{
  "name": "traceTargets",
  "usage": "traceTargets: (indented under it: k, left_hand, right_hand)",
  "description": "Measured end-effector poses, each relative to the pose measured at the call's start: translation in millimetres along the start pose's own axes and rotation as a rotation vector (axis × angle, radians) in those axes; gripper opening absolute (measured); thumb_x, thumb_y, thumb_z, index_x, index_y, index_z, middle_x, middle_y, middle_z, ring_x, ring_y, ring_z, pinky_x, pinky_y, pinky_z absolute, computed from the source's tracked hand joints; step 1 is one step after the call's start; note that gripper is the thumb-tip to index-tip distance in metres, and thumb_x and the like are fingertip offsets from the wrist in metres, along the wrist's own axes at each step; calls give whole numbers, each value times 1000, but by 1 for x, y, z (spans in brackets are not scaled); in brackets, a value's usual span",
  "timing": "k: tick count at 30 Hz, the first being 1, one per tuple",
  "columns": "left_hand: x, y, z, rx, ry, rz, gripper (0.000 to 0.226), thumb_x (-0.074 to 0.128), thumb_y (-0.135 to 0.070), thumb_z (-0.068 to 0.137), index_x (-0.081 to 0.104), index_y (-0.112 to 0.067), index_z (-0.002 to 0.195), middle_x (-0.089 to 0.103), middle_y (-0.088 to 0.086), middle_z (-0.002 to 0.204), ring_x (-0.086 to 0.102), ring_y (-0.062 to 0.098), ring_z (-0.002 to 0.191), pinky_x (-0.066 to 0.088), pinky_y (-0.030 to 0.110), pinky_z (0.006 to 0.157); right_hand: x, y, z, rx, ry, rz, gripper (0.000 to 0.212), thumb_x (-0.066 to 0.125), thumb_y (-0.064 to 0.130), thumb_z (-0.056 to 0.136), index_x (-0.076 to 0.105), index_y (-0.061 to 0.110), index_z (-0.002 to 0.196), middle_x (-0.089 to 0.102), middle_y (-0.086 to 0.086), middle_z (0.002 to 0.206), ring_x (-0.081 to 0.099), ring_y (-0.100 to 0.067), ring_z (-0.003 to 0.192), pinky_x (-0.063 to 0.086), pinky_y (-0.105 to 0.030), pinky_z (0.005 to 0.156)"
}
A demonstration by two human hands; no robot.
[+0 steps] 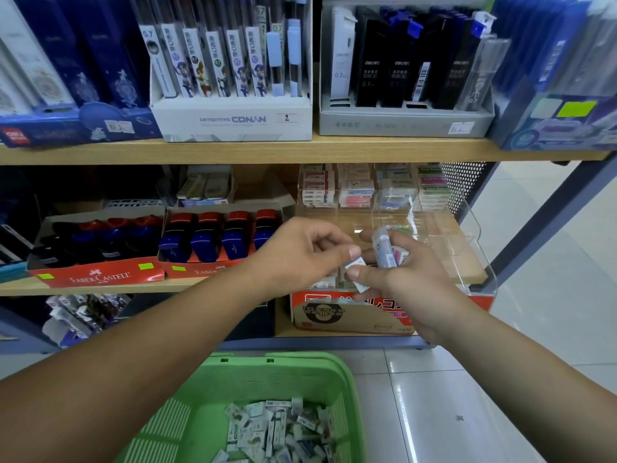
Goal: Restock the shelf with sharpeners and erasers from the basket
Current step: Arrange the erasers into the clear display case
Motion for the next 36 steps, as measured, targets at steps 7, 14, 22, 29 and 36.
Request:
traceTargets:
  k: [7,14,22,29,36]
  left_hand:
    - [-4,13,-4,-173,13,-318,18,70,-12,96,76,-11,114,78,13,94,73,19,79,60,24,72]
    - [-14,14,-6,-218,-5,-346,23,70,-7,95,74,-8,117,78,14,95,75,20,80,63,25,71]
    - [-28,21,-12,-224,-47,-440,17,76,-7,88,75,-6,105,76,20,99,76,31,90,65,35,80]
    - [-36,18,-15,-121,-67,-317,49,82,11,75,72,-14,116,71,6,112,74,24,99,62,44,90]
    - [-30,15,-16,-146,-32,-324,40,74,12,85,72,-15,115,78,9,105,75,22,104,60,47,93]
  right_hand:
    - [-2,-3,0,108,-5,230,34,70,-3,95,67,12,125,73,-24,113,77,-40,87,66,-47,76]
    - [-8,1,-1,87,-60,189,36,63,-9,96,64,11,127,73,-23,111,77,-37,87,65,-45,79]
    - [-15,0,-3,149,-86,270,29,60,-12,96,64,1,122,73,-27,108,73,-30,78,65,-42,76]
    - [-1,5,-7,127,-72,282,31,61,-9,98,59,3,126,75,-26,102,76,-36,81,66,-44,77]
    - [1,10,-7,55,-58,223,27,64,-8,97,63,6,120,78,-18,90,77,-37,82,66,-46,79]
Point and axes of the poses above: each hand's wrist, its own z-axis towards the middle knuckle, its own x-axis out of the palm, y = z × x, the point moved 8 cm from there along z, towards the middle knuckle
